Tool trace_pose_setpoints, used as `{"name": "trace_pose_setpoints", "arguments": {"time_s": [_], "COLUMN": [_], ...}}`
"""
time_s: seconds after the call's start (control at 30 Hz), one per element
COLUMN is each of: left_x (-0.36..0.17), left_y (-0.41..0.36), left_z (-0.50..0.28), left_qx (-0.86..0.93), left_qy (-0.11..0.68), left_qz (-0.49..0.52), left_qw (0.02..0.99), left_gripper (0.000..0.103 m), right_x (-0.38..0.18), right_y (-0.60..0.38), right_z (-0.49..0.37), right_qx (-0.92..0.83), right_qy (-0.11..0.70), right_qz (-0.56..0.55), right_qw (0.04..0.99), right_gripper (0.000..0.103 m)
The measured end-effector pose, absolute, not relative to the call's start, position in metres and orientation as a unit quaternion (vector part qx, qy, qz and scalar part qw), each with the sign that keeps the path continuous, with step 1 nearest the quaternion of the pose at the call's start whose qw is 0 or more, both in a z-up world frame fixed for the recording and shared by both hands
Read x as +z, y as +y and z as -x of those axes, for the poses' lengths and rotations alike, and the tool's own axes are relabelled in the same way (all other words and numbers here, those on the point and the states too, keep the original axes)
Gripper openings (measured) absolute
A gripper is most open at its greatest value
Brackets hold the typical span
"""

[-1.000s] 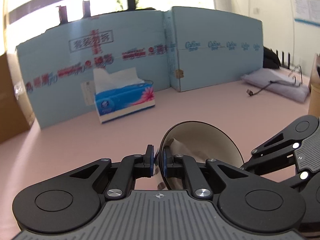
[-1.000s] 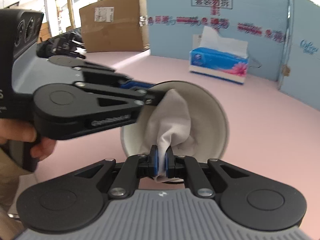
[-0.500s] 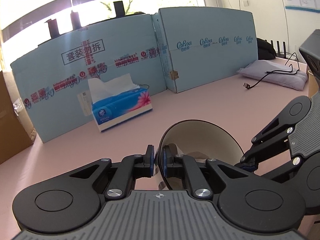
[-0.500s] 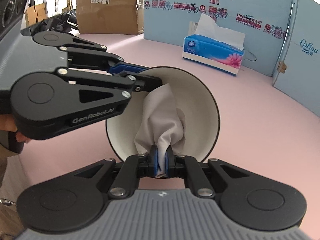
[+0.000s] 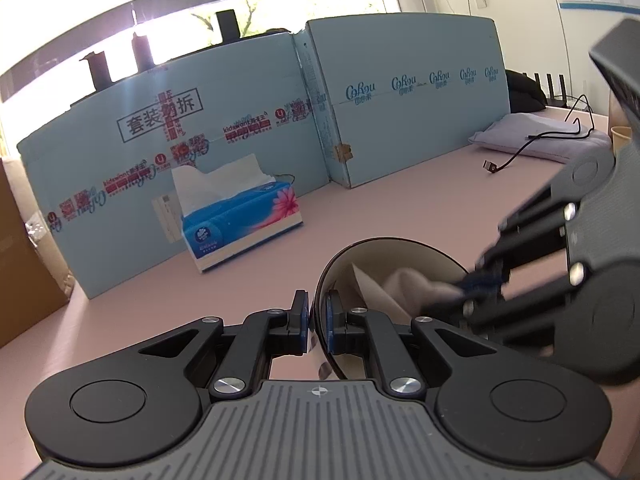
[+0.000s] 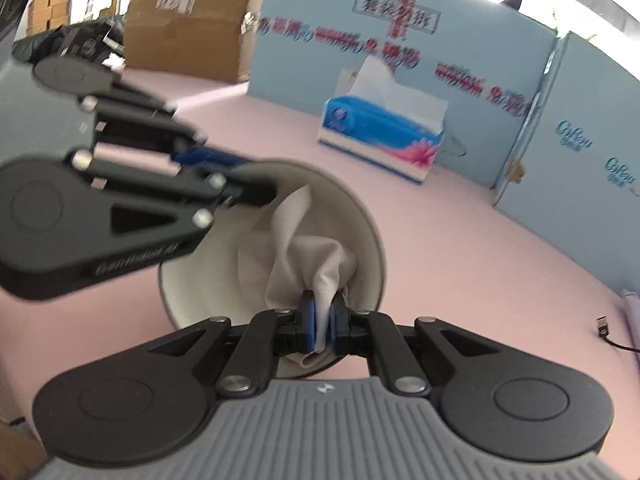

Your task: Clean bowl

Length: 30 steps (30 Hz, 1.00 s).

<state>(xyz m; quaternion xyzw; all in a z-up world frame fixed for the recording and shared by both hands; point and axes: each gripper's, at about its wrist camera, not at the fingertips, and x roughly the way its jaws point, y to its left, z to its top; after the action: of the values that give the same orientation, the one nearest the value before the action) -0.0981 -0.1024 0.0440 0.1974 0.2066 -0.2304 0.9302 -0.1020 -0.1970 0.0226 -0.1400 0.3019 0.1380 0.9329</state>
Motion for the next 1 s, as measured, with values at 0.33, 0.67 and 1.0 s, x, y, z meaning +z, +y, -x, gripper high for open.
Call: {"name": "trace_pose_setpoints", "arguments": {"time_s": [0.33, 0.67, 1.0], "left_x": [0.044, 0.043, 0.042], "left_y": [-0.103, -0.103, -0.103], "left_z": [0.098, 0.097, 0.097], "left_qx": [-0.232, -0.233, -0.237], "left_qy": [0.206, 0.207, 0.205], "left_qz": [-0.194, -0.192, -0.195], "left_qw": [0.931, 0.931, 0.929], "left_gripper": [0.010, 0.011, 0.011], "right_x": [0.017, 0.017, 0.018], "right_y": [-0.196, -0.197, -0.192], "right_z": [0.098, 0.101, 0.099], "right_qx": [0.156, 0.215, 0.205], "right_qy": [0.320, 0.360, 0.363], "right_qz": [0.142, 0.094, 0.119], "right_qw": [0.924, 0.903, 0.901], "right_gripper": [0.007, 0.007, 0.007]}}
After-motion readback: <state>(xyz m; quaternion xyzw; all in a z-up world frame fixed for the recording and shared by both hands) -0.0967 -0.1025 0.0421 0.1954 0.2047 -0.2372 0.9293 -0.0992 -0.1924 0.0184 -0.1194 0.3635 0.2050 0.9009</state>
